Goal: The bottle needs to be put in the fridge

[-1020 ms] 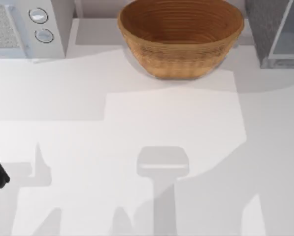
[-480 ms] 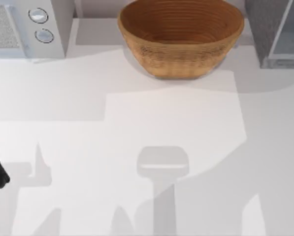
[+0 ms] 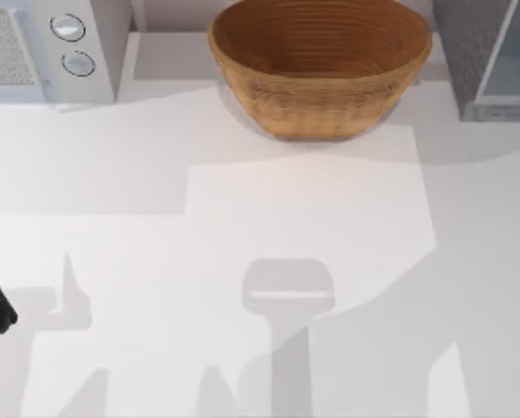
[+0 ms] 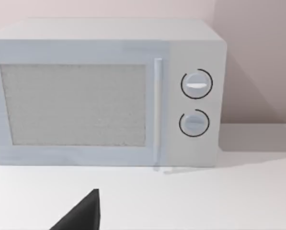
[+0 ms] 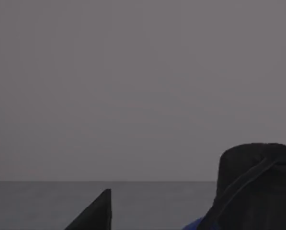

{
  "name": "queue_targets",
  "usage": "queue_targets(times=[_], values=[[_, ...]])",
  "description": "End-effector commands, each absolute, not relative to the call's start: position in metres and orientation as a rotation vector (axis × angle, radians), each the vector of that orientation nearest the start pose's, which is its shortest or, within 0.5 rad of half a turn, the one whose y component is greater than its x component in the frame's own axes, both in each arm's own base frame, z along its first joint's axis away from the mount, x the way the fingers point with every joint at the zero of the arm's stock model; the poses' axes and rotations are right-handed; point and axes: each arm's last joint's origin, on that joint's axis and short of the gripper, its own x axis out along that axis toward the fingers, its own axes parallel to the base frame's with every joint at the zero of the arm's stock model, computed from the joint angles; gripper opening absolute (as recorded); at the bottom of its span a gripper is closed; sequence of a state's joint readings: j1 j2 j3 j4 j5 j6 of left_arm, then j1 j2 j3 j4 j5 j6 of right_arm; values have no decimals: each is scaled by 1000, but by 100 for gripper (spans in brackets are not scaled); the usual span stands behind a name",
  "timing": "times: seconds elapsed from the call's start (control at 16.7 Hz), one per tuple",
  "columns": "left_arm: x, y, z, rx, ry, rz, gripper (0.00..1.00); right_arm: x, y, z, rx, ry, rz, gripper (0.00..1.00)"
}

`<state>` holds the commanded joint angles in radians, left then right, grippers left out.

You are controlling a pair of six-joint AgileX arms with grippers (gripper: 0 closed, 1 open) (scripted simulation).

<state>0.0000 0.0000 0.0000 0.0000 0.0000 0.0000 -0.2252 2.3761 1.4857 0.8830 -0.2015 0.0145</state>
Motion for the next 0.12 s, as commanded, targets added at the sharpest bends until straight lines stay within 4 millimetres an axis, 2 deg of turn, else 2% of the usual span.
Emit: queue_targets(times=[0.12], values=[[106, -1, 160, 0, 0, 0, 100, 504, -103, 129, 5, 10, 4, 100]])
